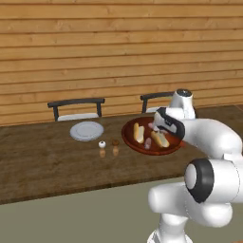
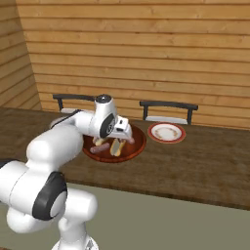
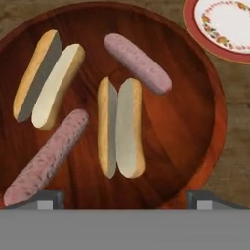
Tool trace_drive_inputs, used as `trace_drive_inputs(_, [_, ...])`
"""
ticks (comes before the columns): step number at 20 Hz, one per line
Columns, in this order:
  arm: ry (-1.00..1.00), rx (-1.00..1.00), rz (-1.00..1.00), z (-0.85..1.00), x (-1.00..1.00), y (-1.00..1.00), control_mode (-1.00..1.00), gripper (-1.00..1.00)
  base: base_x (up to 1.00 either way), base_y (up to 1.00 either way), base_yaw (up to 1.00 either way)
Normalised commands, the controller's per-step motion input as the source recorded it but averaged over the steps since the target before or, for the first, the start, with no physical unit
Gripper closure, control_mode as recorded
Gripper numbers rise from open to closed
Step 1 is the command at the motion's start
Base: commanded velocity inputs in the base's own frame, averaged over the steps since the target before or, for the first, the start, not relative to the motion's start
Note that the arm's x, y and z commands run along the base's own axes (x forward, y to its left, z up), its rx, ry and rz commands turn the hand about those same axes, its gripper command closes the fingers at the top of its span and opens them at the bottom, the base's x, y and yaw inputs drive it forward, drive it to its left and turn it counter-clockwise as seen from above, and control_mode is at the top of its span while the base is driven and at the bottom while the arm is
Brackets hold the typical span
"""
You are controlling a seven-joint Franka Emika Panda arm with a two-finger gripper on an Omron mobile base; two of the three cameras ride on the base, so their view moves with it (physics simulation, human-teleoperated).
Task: Place one bun and one sausage from the bowl on each plate.
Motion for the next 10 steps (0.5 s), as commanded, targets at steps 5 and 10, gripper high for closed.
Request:
trace_drive_inputs(5, [0.03, 0.0, 0.0, -0.45, 0.4, 0.37, -1.0, -1.0, 0.0, 0.0, 0.0])
trace_drive_inputs(10, [0.04, 0.02, -0.01, -0.32, 0.31, 0.04, -1.0, -1.0, 0.0, 0.0, 0.0])
